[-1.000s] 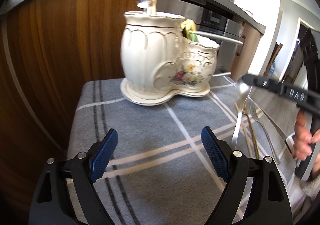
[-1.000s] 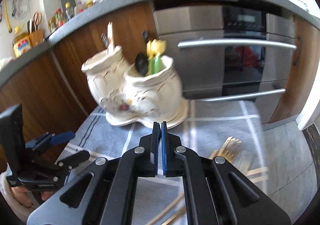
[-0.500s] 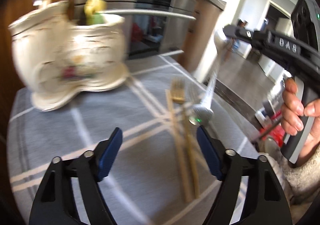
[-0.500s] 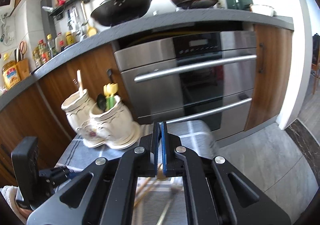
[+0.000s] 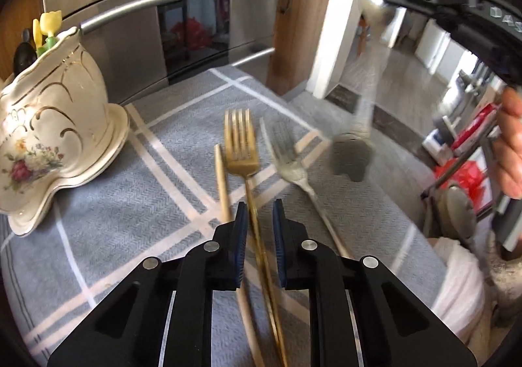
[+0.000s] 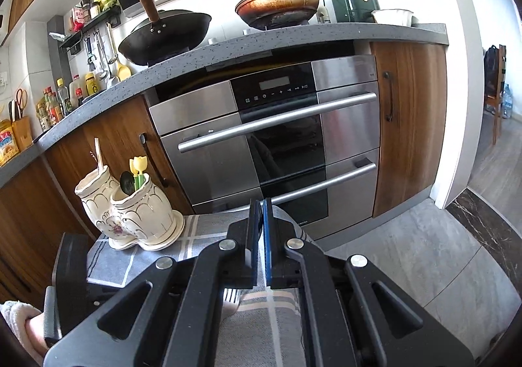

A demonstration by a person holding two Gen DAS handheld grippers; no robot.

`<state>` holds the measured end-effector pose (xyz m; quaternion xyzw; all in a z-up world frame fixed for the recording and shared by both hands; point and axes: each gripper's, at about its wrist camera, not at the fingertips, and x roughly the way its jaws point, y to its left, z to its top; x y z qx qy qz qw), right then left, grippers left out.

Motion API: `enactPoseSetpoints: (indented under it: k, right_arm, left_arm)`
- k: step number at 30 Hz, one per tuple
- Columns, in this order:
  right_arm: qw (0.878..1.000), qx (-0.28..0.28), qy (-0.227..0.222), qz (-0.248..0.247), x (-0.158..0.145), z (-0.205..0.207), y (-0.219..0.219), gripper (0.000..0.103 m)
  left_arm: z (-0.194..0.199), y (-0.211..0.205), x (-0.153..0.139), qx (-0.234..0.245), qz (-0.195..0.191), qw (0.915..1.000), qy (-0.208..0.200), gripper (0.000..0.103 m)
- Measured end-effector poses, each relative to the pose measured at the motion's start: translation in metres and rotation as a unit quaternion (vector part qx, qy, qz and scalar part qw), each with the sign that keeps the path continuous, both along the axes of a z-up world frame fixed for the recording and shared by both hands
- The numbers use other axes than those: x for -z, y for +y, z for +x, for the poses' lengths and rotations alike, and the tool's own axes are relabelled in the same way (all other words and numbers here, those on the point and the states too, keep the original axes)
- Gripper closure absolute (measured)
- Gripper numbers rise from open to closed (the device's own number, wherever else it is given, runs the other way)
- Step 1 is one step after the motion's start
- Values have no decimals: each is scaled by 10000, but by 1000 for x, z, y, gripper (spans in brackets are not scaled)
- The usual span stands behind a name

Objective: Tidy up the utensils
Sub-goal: 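Grasp the gold fork with the left gripper while the right lifts the silver spoon, then lift the gold fork and silver spoon and carry both over the ceramic holder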

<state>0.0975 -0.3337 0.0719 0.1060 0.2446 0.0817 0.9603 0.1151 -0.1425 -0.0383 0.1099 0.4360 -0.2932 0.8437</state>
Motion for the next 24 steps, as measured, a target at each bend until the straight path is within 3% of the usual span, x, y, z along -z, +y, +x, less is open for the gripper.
enactPoseSetpoints:
  k: [6,8,10,15,24]
  right_arm:
    - [9999,-70,6,93,5,-1,-5,101]
    - [9999,-92,-11,105,5,-2,-5,101]
    - [9999,-88,-32,96,4,-2,-4,101]
    - [9999,-83,-71,80,2,-4,-3,101]
    - [9998,-86,-159,41,-7,-7,4,101]
  left_arm:
    - [6,-3,4,-101,140,9999,-10,87]
    - [6,-5,4,-110,270,9995,-115,95]
    - [6,-6,4,-95,277,9995,-136,96]
    - [4,-2,-2,-125,16,9998,-174,97]
    - [-8,18,-41,-229,-625,9963,-549,97]
